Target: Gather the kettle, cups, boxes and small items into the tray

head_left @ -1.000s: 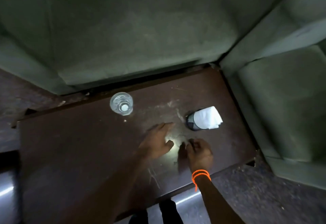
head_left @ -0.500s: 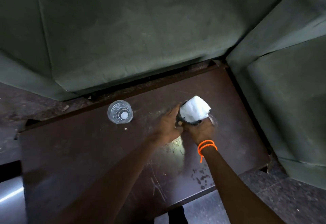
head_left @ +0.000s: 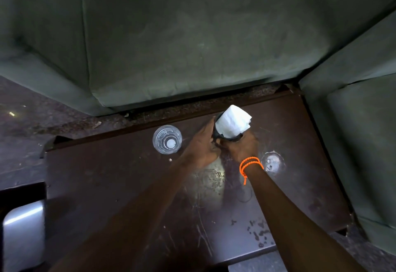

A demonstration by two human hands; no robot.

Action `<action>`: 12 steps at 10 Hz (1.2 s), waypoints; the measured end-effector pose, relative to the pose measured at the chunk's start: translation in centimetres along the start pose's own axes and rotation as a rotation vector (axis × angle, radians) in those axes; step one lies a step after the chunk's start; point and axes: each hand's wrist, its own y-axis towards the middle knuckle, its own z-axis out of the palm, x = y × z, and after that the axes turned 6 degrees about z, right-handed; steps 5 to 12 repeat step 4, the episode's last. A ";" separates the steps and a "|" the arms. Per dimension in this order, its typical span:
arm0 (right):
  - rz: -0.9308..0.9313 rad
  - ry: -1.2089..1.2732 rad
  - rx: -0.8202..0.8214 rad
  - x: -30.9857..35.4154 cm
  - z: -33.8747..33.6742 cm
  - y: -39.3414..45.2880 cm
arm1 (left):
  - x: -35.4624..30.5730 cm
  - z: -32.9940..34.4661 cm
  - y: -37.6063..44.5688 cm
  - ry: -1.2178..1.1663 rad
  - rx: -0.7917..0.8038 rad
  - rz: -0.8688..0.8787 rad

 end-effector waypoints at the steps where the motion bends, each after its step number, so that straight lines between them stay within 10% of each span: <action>1: -0.005 0.002 0.000 -0.2 -0.2 0.3 | 0.5 0.4 0.3 0.048 0.021 -0.011; 4: -0.159 -0.074 -0.246 -0.1 -2.0 -2.1 | -2.6 -1.6 -2.0 0.347 -0.177 0.244; 12: -0.159 -0.074 -0.246 -0.1 -2.0 -2.1 | -2.6 -1.6 -2.0 0.347 -0.177 0.244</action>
